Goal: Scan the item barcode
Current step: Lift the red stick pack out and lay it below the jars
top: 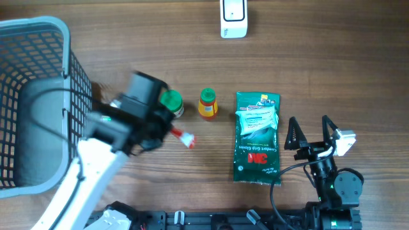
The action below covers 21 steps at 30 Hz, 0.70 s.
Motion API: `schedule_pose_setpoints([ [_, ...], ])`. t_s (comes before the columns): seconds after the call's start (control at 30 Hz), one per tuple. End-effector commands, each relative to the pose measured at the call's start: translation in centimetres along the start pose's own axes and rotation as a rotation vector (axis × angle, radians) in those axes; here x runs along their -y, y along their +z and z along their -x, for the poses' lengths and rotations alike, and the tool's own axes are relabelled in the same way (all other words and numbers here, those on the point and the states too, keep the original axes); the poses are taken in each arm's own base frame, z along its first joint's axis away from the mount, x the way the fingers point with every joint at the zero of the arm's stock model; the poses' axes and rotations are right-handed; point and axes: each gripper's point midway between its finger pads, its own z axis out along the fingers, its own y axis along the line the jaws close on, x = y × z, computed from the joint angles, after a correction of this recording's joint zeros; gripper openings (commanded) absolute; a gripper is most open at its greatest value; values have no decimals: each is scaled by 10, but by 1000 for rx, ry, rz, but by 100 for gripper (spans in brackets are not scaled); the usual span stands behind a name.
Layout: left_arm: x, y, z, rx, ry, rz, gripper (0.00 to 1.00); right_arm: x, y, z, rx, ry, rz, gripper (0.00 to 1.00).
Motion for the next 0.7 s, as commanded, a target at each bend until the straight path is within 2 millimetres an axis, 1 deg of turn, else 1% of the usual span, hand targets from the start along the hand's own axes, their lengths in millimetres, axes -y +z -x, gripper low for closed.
schedule_pose_setpoints([
  [0.0, -23, 56, -39, -17, -262, 74, 4, -4, 0, 0, 2, -4, 19, 100],
  [0.07, -21, 79, -57, -38, -273, 55, 4, -4, 0, 0, 2, -4, 19, 100],
  [0.13, -14, 96, -71, -54, -236, 29, 4, -4, 0, 0, 2, -4, 19, 100],
  [0.27, -11, 124, -84, -39, -180, 62, 4, -4, 0, 0, 2, -4, 19, 100],
  [0.33, -16, 139, -86, -35, -173, 105, 25, -4, 0, 0, 2, -4, 19, 100],
  [0.37, -18, 142, -86, -33, -172, 117, 33, -4, 0, 0, 2, -4, 19, 100],
  [0.4, -19, 144, -86, -32, -170, 124, 49, -4, 0, 0, 2, -4, 19, 100],
  [0.47, -19, 144, -86, -32, -161, 126, 66, -4, 0, 0, 2, -4, 19, 100],
  [0.53, -19, 144, -86, -32, -161, 126, 77, -4, 0, 0, 2, -4, 19, 100],
  [0.63, -19, 144, -86, -33, -155, 126, 79, -4, 0, 0, 2, -4, 19, 100],
  [0.67, -19, 144, -86, -35, -129, 124, 79, -4, 0, 0, 2, -4, 19, 100],
])
